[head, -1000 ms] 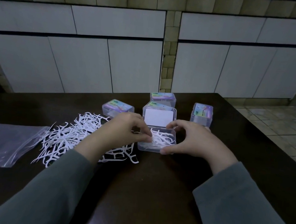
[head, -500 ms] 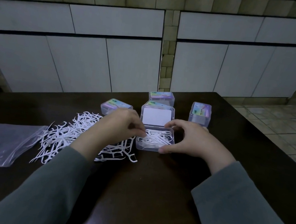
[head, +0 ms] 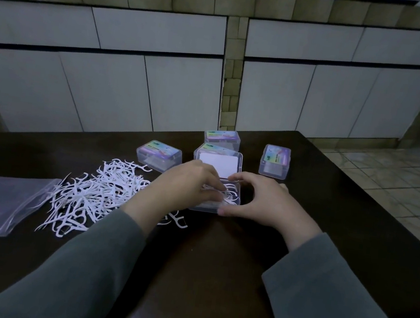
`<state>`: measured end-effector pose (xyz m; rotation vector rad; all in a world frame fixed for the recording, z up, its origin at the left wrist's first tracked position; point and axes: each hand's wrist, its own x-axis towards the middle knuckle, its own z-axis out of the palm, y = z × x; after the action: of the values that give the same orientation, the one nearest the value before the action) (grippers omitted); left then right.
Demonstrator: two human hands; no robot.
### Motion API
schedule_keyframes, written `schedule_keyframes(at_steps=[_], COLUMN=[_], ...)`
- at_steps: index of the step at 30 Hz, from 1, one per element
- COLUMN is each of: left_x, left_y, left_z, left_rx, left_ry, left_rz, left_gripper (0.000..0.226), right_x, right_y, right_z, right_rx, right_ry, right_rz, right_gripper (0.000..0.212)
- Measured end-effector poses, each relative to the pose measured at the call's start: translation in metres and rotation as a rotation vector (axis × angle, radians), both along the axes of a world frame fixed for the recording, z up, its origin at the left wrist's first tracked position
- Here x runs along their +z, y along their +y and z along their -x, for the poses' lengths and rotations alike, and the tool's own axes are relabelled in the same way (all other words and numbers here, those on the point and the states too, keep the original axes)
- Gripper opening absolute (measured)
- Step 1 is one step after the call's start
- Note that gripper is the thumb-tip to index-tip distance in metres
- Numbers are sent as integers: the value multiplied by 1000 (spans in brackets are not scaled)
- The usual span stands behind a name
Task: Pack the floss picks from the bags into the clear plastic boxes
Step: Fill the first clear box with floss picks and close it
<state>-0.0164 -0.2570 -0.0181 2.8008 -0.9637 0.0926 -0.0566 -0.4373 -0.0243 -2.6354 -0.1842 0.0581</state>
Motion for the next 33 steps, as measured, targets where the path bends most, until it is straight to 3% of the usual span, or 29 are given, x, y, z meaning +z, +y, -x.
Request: schedule_keyframes(at_steps=[7, 12, 15, 21, 33], left_x=[0, 12, 24, 40, 4], left_y=[12, 39, 69, 147, 228], left_z=[5, 12, 18, 31, 23], left_rx=[16, -11, 56, 312, 638], left_ry=[-38, -94, -64, 19, 181], left_rz=[185, 268, 222, 39, 34], left_gripper=[27, 14, 14, 15, 21], right_x=[-6, -4, -1, 6, 1], right_y=[7, 39, 67, 117, 210], right_z=[10, 28, 32, 9, -59], right_rx=[-44, 25, 87, 187, 252], right_ry=[-170, -350, -396, -369, -295], right_rz=[115, 16, -77, -13, 248], right_gripper=[82, 59, 53, 44, 44])
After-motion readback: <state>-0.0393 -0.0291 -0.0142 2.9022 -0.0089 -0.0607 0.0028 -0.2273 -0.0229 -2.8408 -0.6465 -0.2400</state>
